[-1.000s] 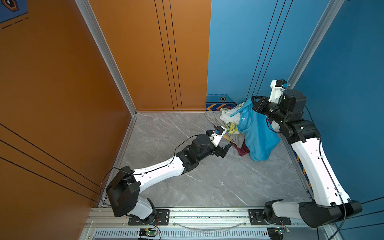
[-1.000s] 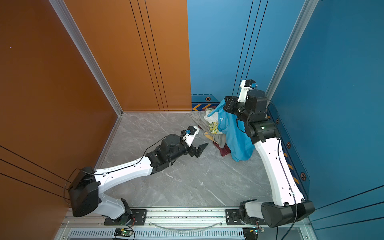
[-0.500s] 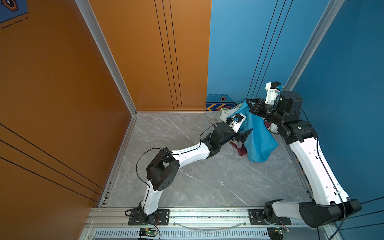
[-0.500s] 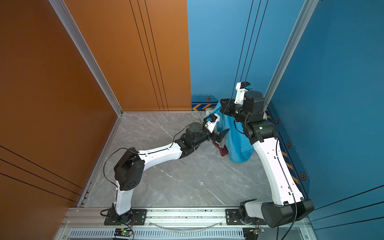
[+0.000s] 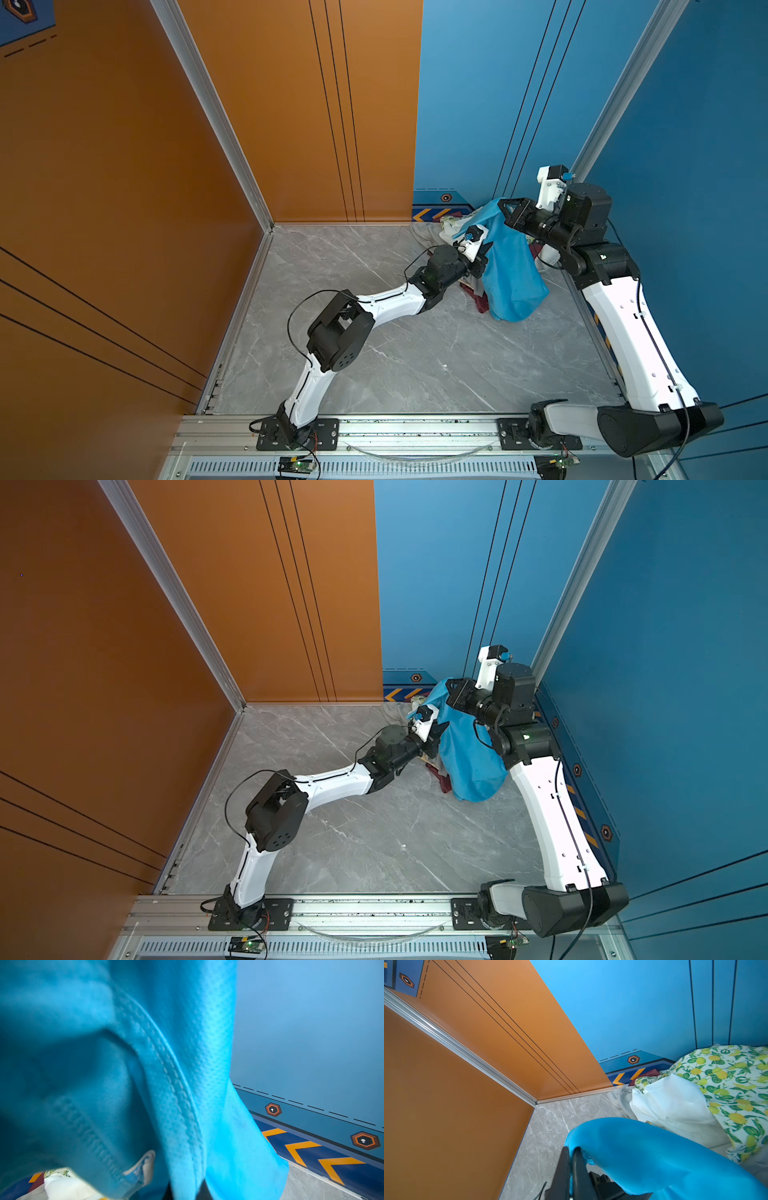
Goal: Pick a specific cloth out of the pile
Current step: 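Reach the left gripper to the hanging shirt and grasp it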
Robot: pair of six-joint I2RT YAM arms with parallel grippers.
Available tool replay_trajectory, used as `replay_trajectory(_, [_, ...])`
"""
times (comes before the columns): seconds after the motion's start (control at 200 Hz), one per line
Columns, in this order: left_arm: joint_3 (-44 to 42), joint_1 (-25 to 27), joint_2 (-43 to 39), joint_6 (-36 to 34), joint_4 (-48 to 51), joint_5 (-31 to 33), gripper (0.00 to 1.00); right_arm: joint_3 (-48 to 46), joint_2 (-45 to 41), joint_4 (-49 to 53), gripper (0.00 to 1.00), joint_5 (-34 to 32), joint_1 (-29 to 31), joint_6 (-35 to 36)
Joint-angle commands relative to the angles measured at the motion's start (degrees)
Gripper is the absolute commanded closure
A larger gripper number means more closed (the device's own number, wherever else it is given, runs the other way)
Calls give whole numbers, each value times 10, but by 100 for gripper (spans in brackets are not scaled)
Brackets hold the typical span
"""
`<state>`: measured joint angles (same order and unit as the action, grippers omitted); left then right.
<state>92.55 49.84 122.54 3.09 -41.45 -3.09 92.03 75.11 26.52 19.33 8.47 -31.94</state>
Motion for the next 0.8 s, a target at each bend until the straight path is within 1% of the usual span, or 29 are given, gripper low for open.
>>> replay_trajectory(0.0, [-7, 3, -43, 8, -29, -2, 100, -17, -19, -2, 100, -1, -18, 2])
replay_trajectory(0.14, [-5, 6, -69, 5, -10, -1, 100, -36, -27, -2, 100, -5, -51, 15])
replay_trajectory(0.25, [-1, 6, -87, 11, 4, -6, 100, -47, -27, 0, 85, 0, -78, 21])
replay_trajectory(0.345, [8, 6, -104, 24, 24, -12, 100, -58, -31, -2, 67, 1, -92, 32])
replay_trajectory(0.466, [11, 6, -120, 50, 29, -27, 100, -74, -40, -2, 52, -8, -101, 47])
replay_trajectory(0.566, [16, 8, -136, 70, 43, -27, 100, -94, -51, -14, 47, -2, -104, 57])
replay_trajectory(0.671, [15, 15, -159, 72, 67, -19, 100, -118, -64, -29, 38, -2, -104, 61])
replay_trajectory(0.796, [8, 17, -194, 76, 104, -10, 100, -144, -74, -41, 31, -2, -104, 63])
